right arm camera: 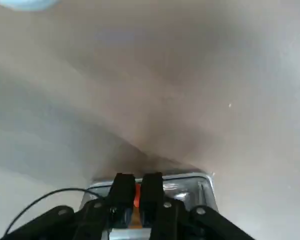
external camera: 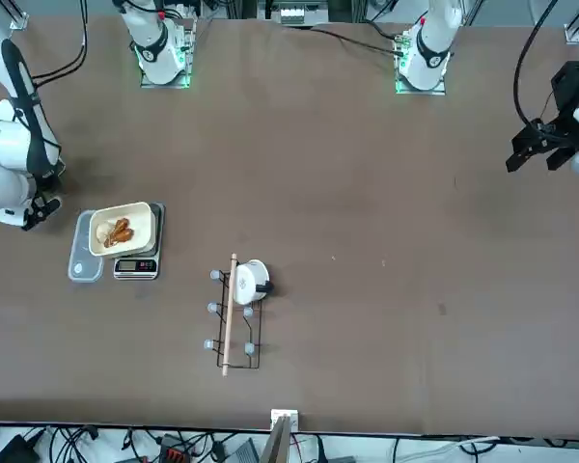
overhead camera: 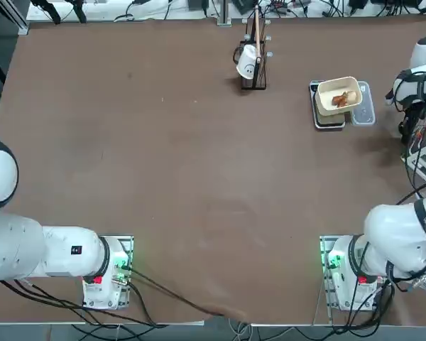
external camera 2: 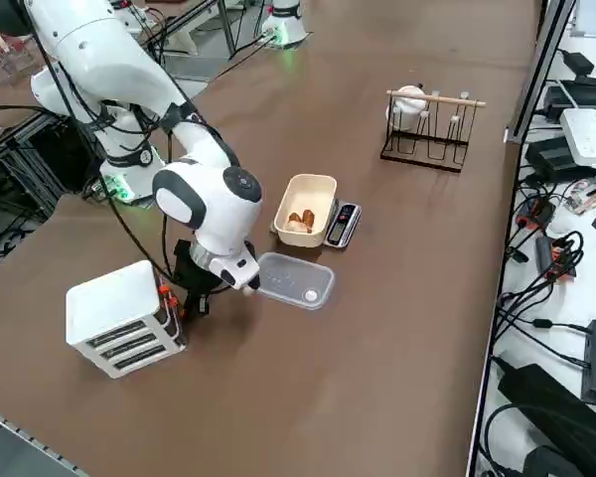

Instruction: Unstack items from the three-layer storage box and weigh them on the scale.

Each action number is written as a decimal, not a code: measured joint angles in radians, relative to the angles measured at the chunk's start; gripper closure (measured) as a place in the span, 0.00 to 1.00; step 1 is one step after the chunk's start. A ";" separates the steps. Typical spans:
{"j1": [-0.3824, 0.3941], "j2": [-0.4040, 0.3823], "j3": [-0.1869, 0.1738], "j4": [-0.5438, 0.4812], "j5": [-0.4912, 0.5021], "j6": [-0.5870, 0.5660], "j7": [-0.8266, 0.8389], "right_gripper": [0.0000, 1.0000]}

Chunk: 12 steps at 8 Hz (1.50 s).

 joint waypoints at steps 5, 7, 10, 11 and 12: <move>0.074 0.000 0.024 0.017 0.046 -0.001 0.019 0.90; 0.091 0.000 0.024 0.022 0.056 -0.001 0.019 0.90; 0.096 0.000 0.024 0.026 0.057 -0.001 0.019 0.90; 0.098 0.000 0.024 0.029 0.057 -0.001 0.019 0.90; 0.104 0.000 0.024 0.031 0.058 -0.001 0.019 0.90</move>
